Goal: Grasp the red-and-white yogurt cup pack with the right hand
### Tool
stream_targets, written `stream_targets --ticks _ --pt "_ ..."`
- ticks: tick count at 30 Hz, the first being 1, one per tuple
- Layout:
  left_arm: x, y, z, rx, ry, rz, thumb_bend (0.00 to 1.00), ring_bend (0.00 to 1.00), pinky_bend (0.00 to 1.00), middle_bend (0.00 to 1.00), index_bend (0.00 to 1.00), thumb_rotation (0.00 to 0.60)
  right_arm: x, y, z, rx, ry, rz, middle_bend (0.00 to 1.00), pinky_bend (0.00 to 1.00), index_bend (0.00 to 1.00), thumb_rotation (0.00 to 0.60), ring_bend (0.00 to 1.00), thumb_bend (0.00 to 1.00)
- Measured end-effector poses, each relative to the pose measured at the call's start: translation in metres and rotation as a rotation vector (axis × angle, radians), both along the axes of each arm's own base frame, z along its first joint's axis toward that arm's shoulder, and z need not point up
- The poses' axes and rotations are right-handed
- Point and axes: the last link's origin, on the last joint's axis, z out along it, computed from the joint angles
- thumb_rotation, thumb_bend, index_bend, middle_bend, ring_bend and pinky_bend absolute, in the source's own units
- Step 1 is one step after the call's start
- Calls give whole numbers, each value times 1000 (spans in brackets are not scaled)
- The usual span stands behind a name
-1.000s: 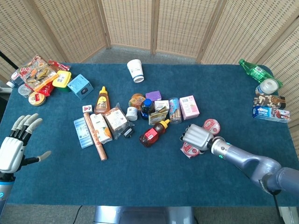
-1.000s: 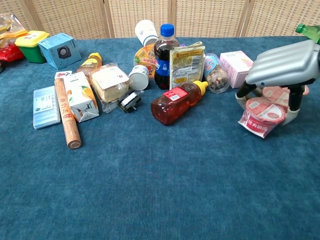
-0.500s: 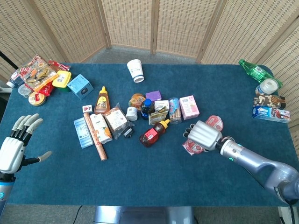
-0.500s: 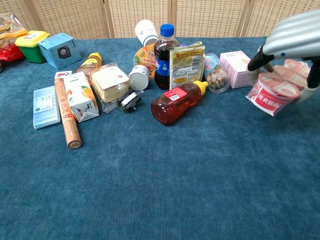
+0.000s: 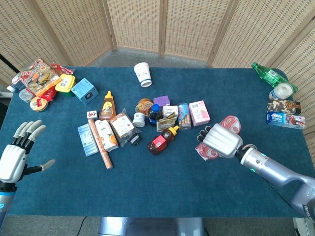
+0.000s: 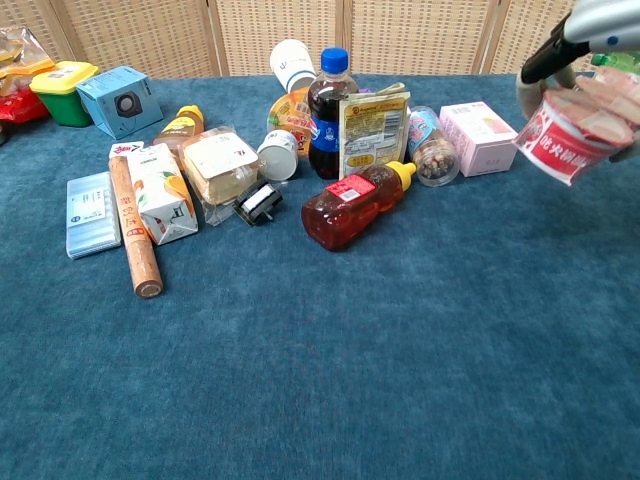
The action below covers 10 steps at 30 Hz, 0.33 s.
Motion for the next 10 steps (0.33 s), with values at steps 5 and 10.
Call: stream_targets --ticks 5,10 --pt "1 0 0 -6 -5 -1 78 0 0 0 111 600 6 6 11 -25 7 20 890 847 630 600 604 183" --pt "1 0 0 -9 -11 -2 77 0 0 0 112 600 11 10 17 -39 7 33 889 847 628 600 603 182"
